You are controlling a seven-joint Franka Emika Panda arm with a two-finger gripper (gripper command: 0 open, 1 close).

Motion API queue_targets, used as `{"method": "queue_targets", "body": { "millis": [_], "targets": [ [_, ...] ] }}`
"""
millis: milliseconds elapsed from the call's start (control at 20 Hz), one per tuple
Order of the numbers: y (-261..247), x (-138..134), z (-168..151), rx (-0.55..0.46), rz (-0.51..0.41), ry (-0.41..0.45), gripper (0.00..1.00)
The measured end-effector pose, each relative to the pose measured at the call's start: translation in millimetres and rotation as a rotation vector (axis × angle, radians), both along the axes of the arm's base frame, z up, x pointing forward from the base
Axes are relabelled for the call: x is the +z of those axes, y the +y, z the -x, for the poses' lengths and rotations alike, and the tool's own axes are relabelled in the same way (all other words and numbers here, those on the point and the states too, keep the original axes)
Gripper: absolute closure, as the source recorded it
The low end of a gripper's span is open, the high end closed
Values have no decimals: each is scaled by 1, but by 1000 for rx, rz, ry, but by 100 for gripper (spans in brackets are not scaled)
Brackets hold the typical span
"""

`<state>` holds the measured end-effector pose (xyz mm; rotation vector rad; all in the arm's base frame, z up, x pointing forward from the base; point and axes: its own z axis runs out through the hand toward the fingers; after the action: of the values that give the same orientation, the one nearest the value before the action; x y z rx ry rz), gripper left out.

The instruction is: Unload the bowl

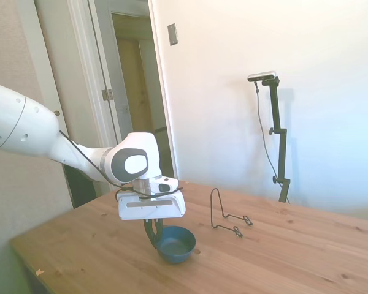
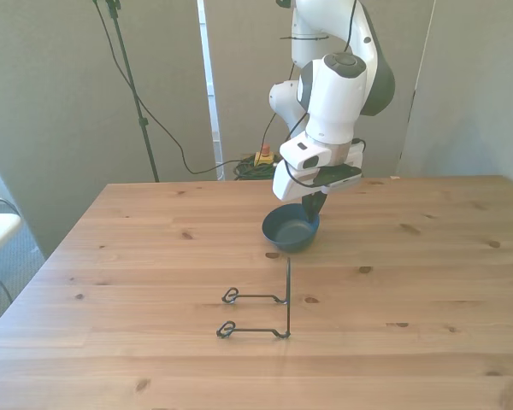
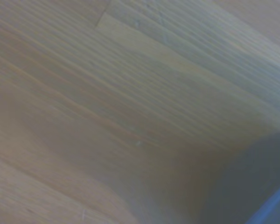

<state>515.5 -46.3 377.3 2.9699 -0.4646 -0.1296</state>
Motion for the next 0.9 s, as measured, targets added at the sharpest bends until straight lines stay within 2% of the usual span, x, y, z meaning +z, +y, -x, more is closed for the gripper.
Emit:
{"method": "queue_targets", "body": {
  "millis": [300,700,900],
  "targets": [
    [-4,7,-11,-30,-1,-28,0],
    [-15,42,-7,-87,-54,-94,0],
    [-33,74,-1,-211,-67,-200,0]
  ]
}}
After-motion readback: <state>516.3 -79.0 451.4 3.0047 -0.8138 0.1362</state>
